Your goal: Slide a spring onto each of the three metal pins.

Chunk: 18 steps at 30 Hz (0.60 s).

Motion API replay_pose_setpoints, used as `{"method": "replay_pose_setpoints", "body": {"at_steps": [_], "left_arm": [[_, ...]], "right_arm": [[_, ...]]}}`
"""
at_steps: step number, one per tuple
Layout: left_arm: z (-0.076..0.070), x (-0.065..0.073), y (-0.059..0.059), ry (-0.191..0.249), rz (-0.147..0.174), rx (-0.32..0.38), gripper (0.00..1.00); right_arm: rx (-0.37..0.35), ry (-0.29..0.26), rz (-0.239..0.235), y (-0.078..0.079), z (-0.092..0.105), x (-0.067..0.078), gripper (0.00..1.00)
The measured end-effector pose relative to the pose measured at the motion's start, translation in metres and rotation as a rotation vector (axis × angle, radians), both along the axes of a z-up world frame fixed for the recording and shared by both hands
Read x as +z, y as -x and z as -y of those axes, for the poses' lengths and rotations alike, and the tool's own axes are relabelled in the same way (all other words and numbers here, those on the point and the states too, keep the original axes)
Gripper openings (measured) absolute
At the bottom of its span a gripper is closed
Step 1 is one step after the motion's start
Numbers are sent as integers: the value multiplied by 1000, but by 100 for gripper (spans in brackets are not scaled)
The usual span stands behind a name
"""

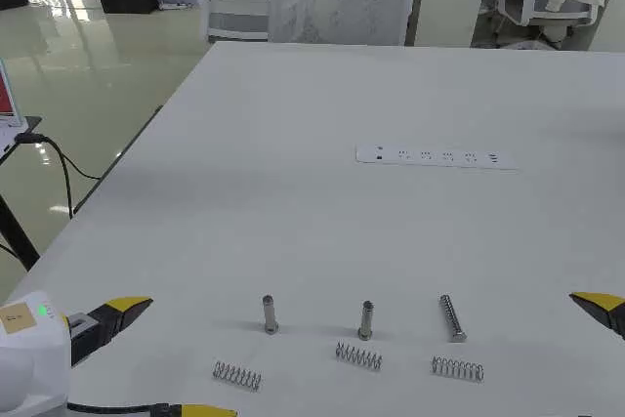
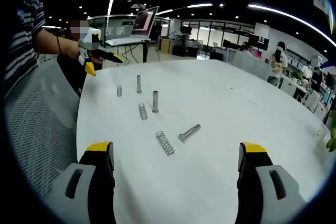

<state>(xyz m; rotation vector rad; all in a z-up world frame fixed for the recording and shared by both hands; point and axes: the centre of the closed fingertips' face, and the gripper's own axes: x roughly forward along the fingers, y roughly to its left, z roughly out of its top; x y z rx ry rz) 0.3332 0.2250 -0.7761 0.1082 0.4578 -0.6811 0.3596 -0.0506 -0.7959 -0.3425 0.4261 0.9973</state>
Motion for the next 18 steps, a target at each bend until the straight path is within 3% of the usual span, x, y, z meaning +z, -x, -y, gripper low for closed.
{"method": "replay_pose_setpoints", "body": {"at_steps": [18], "left_arm": [[1,5,2,9,8,5,98]], "right_arm": [[-14,9,-2,-2,4,3,99]]}}
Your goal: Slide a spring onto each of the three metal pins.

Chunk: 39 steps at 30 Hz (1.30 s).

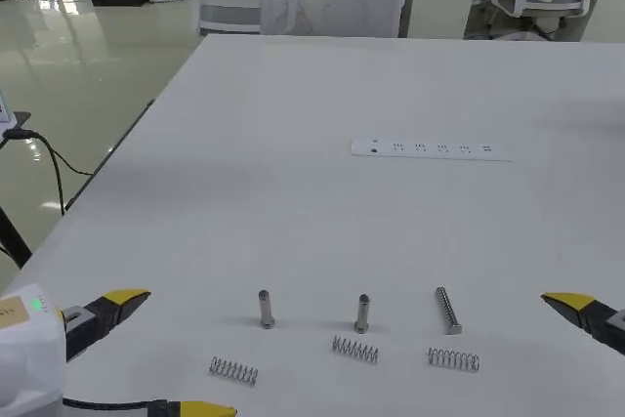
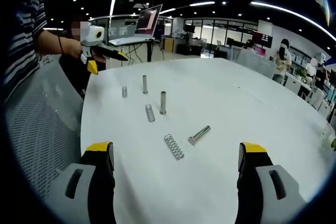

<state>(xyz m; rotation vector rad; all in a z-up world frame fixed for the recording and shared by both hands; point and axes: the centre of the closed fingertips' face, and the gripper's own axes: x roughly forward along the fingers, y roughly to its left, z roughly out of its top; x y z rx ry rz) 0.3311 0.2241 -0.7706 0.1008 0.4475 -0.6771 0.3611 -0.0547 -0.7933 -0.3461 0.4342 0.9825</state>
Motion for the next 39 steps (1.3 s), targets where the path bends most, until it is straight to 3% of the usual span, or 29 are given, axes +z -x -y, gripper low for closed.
{"method": "replay_pose_setpoints", "body": {"at_steps": [9,39], "left_arm": [[-1,1,0,16,1,12,98],[2,3,-1,9,6,-6,98]], "right_arm": [[4,-10,-2,1,-5,1,99],[5,-32,-27,1,-8,5,97]]}}
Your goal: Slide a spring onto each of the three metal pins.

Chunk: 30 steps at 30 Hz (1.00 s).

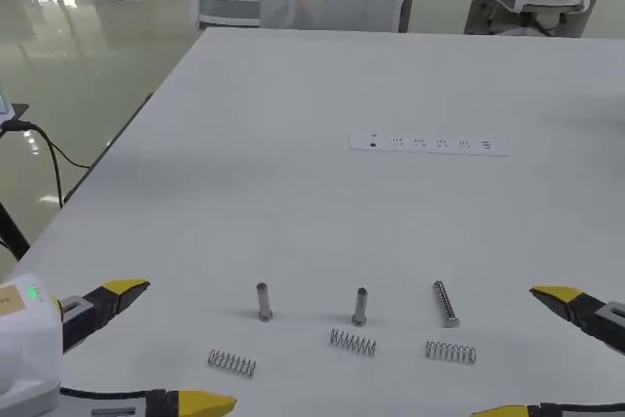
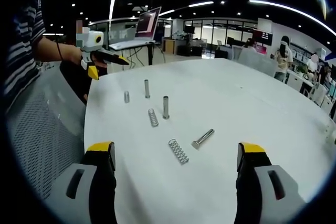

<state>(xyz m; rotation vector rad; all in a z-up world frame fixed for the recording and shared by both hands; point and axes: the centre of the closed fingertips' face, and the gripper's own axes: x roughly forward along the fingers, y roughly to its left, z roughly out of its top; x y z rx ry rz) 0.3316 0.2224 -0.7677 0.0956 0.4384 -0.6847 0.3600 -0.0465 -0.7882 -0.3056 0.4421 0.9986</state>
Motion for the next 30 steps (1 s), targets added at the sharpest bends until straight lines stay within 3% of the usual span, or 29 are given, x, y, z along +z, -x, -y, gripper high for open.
{"method": "replay_pose_setpoints", "body": {"at_steps": [16,27,30], "left_arm": [[0,-3,-2,-14,-9,-19,98],[4,-6,-1,-10,-17,-25,98],[5,-4,-1,10,-17,-17,98]], "right_arm": [[-11,7,-10,3,6,-3,97],[-11,16,-23,6,7,-8,96],[-10,19,-24,8,8,-9,96]]}}
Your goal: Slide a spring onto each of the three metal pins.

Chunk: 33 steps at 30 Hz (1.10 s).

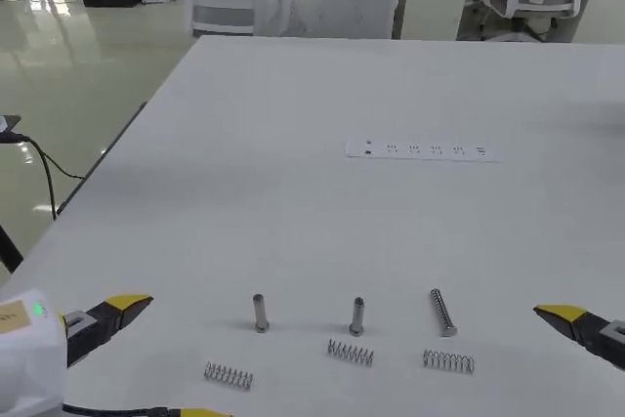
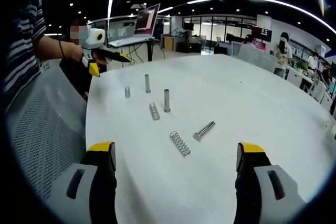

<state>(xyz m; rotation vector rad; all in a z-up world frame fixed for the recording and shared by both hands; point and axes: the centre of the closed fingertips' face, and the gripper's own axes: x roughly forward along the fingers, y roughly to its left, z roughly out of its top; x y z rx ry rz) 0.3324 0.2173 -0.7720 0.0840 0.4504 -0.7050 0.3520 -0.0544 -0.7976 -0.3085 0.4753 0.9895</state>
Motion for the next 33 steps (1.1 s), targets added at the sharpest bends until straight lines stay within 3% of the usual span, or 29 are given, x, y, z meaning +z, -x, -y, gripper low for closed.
{"method": "replay_pose_setpoints", "body": {"at_steps": [5,10,14,20,28,33], "left_arm": [[-4,-3,1,-22,-7,1,98],[-5,-1,1,-7,-5,11,98],[-5,-1,0,-7,-4,10,98],[-5,-1,1,-7,-4,11,98],[-6,-4,2,-8,-11,17,98],[-7,-4,2,-9,-10,21,98]], "right_arm": [[-9,5,1,-3,8,2,96],[-19,3,24,-12,11,12,92],[-14,-2,36,-19,5,21,91],[-1,19,42,-32,-2,27,83],[-4,21,-31,-43,-11,29,70],[-1,29,-48,-50,-18,29,60]]}}
